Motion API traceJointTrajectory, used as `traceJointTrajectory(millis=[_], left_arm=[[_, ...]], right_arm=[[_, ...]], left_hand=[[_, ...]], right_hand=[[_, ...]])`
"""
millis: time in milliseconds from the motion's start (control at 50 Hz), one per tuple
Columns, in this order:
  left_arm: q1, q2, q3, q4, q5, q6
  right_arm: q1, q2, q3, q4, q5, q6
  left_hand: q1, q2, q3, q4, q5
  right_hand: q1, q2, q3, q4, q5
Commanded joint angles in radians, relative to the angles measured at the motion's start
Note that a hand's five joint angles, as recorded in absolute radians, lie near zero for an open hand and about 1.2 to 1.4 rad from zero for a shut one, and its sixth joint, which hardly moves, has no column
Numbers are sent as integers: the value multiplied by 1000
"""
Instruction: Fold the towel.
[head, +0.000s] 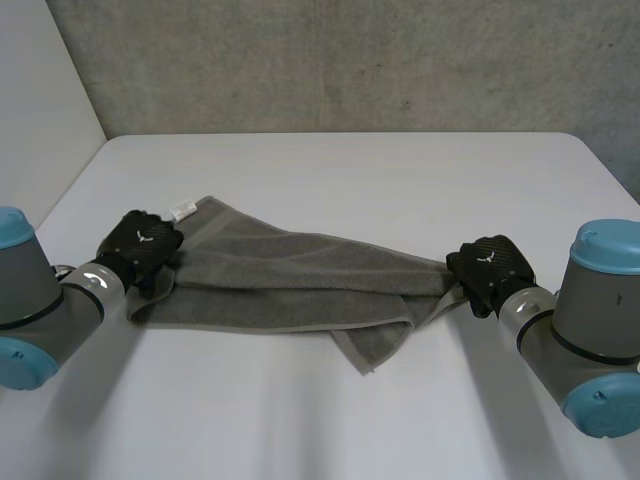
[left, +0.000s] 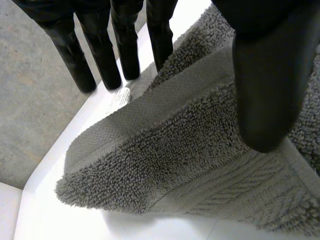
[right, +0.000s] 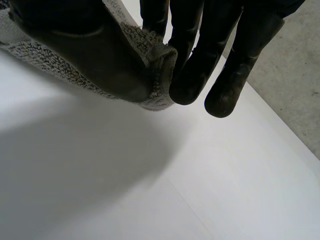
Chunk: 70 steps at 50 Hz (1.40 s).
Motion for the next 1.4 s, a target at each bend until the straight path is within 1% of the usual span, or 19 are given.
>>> traceJointTrajectory(millis=[20, 60, 120, 200, 220, 240, 420, 480, 500, 520, 560, 660, 780, 880, 960, 1080, 1260, 1300, 1400], left_arm=[[0, -13, 10, 0, -11, 12], [0, -7, 10, 2, -13, 12], [0, -1, 10, 2, -11, 12], [0, -6, 13, 3, -11, 12], [0, -10, 13, -2, -11, 14], [0, -12, 10, -3, -10, 15], [2, -1, -6, -5, -10, 15], [3, 6, -7, -11, -10, 14], [3, 10, -6, -15, -10, 14], [3, 10, -6, -15, -10, 14], [5, 14, -4, -25, -14, 14], [17, 66, -4, -28, -51, 5], [16, 206, 5, -64, -62, -25], [17, 364, 31, -103, -54, -157], [17, 482, 86, -120, -43, -342], [63, 575, 132, -189, 22, -567], [143, 545, 134, -281, 191, -772], [151, 447, 125, -293, 257, -798], [134, 283, 143, -342, 277, -796]], right_arm=[[0, 1, 0, -1, 0, 0], [0, 1, 0, -1, 0, 0], [0, -1, 0, -1, 2, 0], [0, -3, 0, 1, 3, 0], [0, -3, 0, 1, 3, 0], [0, -3, 0, 1, 3, 0], [0, -6, 6, 1, 3, 0], [0, -6, 6, 1, 3, -1], [0, -6, 6, 1, 3, -1], [0, -6, 6, 1, 3, -1], [0, -7, 6, 1, 3, -1], [-3, -27, 0, 10, 5, 2], [-8, -149, -57, 117, -3, 24], [-14, -269, -184, 298, -18, 152], [-57, -357, -362, 467, -80, 268], [-135, -395, -596, 631, -166, 296], [-164, -331, -707, 731, -184, 286], [-158, -281, -704, 737, -184, 284], [-152, -175, -690, 736, -175, 270]], left_hand=[[331, 326, 330, 328, 339], [536, 531, 534, 532, 543], [675, 669, 673, 671, 682], [487, 482, 485, 483, 494], [208, 203, 206, 204, 215], [74, 69, 73, 71, 82], [73, 68, 71, 69, 80], [188, 182, 186, 184, 195], [426, 421, 424, 422, 433], [428, 423, 427, 425, 435], [785, 779, 783, 781, 792], [786, 781, 784, 782, 793], [786, 781, 784, 782, 793], [786, 781, 784, 782, 793], [786, 781, 784, 782, 793], [786, 781, 784, 782, 793], [786, 781, 784, 782, 793], [786, 781, 784, 782, 793], [786, 781, 784, 782, 793]], right_hand=[[68, 76, 46, 49, 57], [68, 76, 46, 49, 57], [68, 76, 46, 49, 57], [68, 76, 46, 49, 57], [68, 76, 46, 49, 57], [68, 76, 46, 49, 57], [68, 76, 46, 49, 57], [68, 76, 46, 49, 57], [68, 76, 46, 49, 57], [68, 76, 46, 49, 57], [68, 76, 46, 49, 57], [68, 76, 46, 49, 57], [68, 76, 46, 49, 57], [68, 76, 46, 49, 57], [68, 76, 46, 49, 57], [68, 76, 46, 49, 57], [68, 76, 46, 49, 57], [68, 76, 46, 49, 57], [68, 76, 46, 49, 57]])
